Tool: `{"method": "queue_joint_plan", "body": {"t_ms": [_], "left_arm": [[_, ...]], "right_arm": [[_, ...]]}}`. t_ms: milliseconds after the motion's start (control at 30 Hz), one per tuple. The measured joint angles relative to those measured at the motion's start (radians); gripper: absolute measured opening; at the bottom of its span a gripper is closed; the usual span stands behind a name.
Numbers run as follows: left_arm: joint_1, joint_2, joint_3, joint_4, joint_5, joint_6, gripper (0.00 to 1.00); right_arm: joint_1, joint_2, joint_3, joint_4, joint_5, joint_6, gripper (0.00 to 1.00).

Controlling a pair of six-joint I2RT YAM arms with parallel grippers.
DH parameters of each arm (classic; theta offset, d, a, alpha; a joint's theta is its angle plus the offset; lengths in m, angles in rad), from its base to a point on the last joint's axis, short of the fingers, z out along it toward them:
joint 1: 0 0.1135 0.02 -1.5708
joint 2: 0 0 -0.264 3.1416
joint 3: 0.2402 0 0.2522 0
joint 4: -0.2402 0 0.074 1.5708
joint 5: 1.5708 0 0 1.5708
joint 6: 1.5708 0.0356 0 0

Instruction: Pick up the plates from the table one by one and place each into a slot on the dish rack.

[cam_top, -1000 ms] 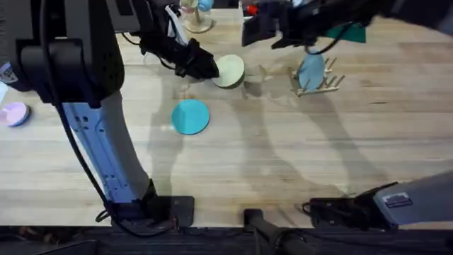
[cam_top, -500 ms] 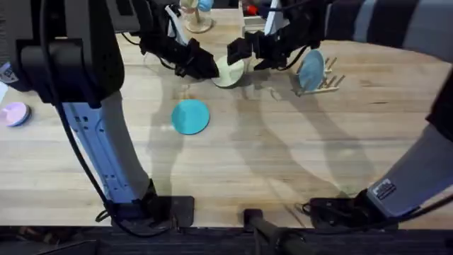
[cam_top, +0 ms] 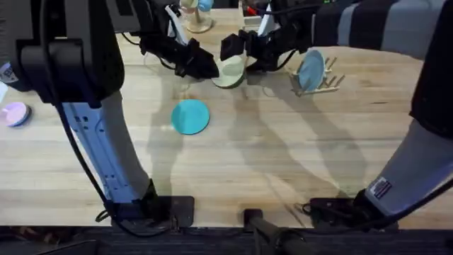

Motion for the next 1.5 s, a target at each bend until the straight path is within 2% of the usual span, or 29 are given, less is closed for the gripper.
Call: {"method": "queue_joint_plan", "body": {"t_ms": [367, 433, 500, 567, 633, 700, 733, 767, 1333, 1500], "left_arm": [[0.0, 0.0, 0.0, 0.002, 0.0, -0.002, 0.042], [0.0, 0.0, 0.0, 0.002, 0.0, -0.002, 0.042], [0.0, 0.0, 0.0, 0.002, 0.0, -0.002, 0.042], [0.0, 0.0, 0.0, 0.002, 0.0, -0.002, 0.043], [0.0, 0.0, 0.0, 0.002, 0.0, -0.002, 0.043], [0.0, 0.0, 0.0, 0.002, -0.002, -0.003, 0.042], [0.002, 0.0, 0.001, 0.002, -0.001, -0.003, 0.043], [0.005, 0.0, 0.002, 0.003, 0.005, -0.003, 0.043], [0.006, -0.001, 0.006, 0.002, 0.004, -0.003, 0.042], [0.001, -0.022, 0.006, -0.03, -0.032, 0.007, 0.042]], "right_arm": [[0.016, 0.006, 0.0, 0.016, 0.0, 0.053, 0.992], [0.017, 0.016, 0.0, 0.018, 0.001, 0.065, 0.936], [0.016, 0.019, 0.002, 0.019, 0.001, 0.072, 0.829], [0.02, 0.028, 0.002, 0.017, 0.001, 0.077, 0.678], [0.024, 0.038, 0.002, 0.017, 0.0, 0.085, 0.468], [0.026, 0.044, 0.002, 0.014, -0.002, 0.09, 0.18], [0.021, 0.04, 0.003, 0.02, -0.028, 0.096, 0.077], [0.019, 0.034, 0.008, 0.028, -0.04, 0.097, 0.049], [0.018, 0.03, 0.019, 0.021, -0.071, 0.095, 0.028], [0.02, 0.03, 0.019, 0.013, -0.087, 0.063, 0.028]]}}
